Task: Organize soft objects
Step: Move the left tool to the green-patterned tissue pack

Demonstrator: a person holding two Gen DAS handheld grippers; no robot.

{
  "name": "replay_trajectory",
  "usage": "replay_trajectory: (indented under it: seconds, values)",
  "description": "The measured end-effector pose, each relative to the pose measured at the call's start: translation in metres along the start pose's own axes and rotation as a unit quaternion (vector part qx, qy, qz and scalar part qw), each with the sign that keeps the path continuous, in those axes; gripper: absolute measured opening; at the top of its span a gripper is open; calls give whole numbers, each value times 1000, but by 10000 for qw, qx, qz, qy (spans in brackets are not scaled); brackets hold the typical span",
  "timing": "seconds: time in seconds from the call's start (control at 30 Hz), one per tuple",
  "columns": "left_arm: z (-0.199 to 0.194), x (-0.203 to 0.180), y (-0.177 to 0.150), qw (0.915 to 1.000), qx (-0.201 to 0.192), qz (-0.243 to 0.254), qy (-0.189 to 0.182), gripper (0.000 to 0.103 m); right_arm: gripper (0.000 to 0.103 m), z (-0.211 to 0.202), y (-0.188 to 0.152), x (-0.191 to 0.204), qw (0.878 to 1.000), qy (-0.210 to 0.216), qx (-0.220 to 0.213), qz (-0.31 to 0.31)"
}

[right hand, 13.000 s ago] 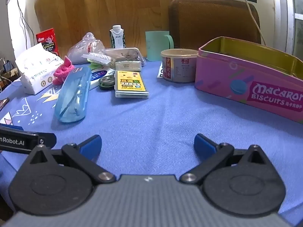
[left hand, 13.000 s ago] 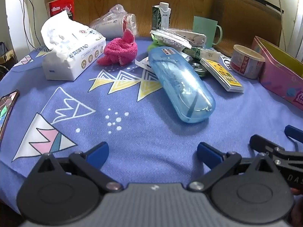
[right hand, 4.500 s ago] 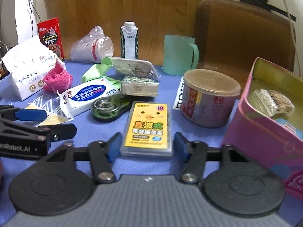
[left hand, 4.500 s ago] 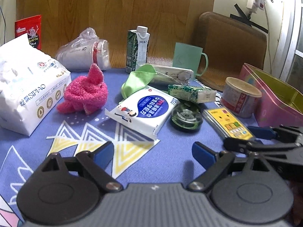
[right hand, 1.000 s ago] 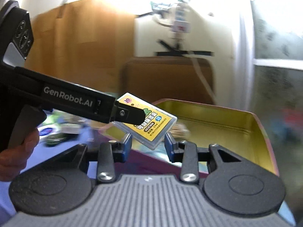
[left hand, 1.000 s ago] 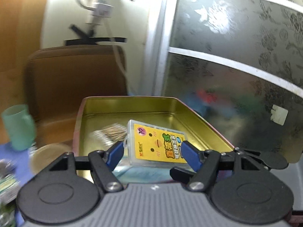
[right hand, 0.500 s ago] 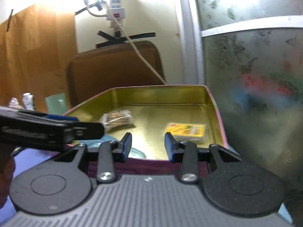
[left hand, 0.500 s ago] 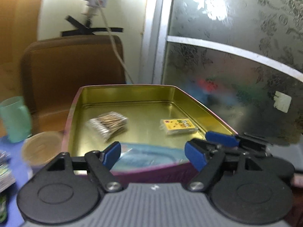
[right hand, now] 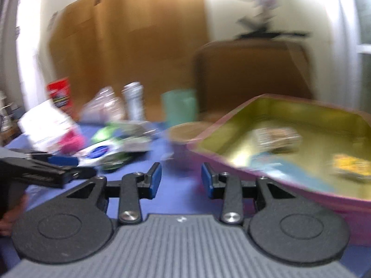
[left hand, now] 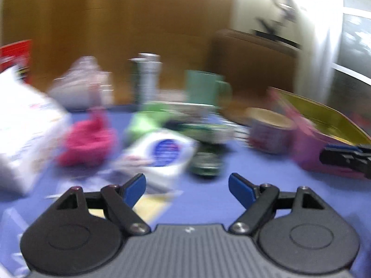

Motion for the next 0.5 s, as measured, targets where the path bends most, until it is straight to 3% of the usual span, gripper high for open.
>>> replay_trajectory:
  seconds: [0.07,0.13,0.33,0.5]
  values:
    - [1,24,-2,9994,-67,-322,147,81,54,26,4,18,9997,181,159,-78]
    - [-1,37,0,9968,-128,-780,-132,81,65,51,8,30,9994,253,220,-128]
    - [-11,43,4,9951,-395,-865,-259,84,73,118,15,28,9957,324,586,646]
    - [-11,36,3,9950,-456,-826,-336,87,79,141,17,15,9855,343,596,1554]
Point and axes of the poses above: each gripper's, at about its wrist camera, not at the fingertips, and z roughly the way its jaws point, x to its left, y to its top, the point moved 8 cm from there along z, roughly the way its jaws point, and after that the axes turned 6 degrees about y, right-handed, at the moved point
